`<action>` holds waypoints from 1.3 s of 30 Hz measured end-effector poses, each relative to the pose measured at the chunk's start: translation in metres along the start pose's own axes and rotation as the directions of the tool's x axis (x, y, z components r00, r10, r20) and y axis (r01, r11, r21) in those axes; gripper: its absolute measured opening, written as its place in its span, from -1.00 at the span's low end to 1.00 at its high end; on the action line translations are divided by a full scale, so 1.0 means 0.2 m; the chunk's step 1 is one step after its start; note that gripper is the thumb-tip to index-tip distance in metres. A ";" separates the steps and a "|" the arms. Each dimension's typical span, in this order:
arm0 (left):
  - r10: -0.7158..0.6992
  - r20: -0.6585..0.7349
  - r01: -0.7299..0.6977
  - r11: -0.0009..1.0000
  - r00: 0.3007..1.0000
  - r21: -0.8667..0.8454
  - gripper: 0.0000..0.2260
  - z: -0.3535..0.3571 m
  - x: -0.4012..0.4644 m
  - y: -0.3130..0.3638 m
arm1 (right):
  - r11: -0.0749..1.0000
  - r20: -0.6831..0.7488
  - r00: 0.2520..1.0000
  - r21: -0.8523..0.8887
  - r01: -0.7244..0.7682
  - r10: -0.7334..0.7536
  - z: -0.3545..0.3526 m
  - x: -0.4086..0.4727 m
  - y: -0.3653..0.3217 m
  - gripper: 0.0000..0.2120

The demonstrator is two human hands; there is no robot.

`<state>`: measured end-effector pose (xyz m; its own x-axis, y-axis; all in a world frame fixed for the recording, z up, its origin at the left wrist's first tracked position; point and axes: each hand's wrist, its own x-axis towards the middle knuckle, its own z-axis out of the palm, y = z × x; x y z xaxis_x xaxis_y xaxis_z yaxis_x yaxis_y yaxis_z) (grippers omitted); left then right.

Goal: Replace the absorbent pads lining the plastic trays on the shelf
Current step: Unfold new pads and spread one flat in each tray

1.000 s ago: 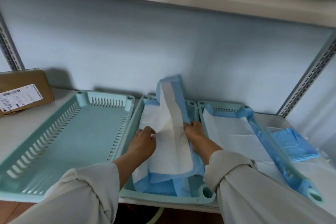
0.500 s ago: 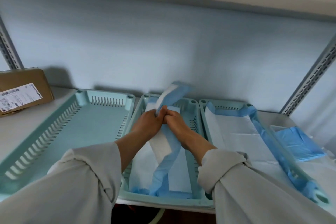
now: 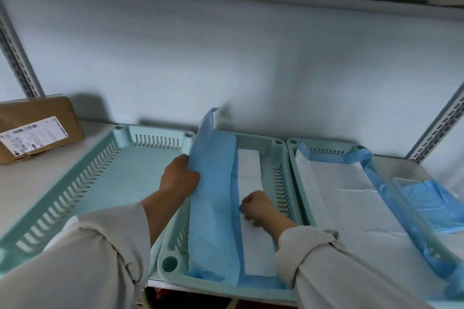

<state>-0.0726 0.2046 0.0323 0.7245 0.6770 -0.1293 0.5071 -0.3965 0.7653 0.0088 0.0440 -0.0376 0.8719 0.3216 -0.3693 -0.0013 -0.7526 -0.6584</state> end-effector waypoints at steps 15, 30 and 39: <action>0.121 -0.101 -0.110 0.988 0.987 0.110 -0.77 -0.04 0.07 0.00 | 0.900 0.020 0.989 -0.411 0.143 -0.148 0.14 0.01 0.02 -0.69; 0.377 -0.131 -0.275 0.836 0.917 0.475 -0.58 -0.24 0.02 0.11 | 0.994 -0.254 0.961 -0.032 0.107 -0.112 -0.04 -0.01 0.07 -0.84; 0.461 -0.073 -0.339 0.741 0.884 0.579 -0.58 -0.24 -0.03 0.16 | 0.904 -0.117 0.965 -0.390 0.174 -0.236 -0.11 -0.06 0.06 -0.71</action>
<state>-0.0835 0.2167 0.0874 0.8407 0.4608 0.2844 0.4006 -0.8826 0.2460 0.0093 0.0192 -0.0265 0.8986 0.4206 -0.1245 0.3415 -0.8489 -0.4035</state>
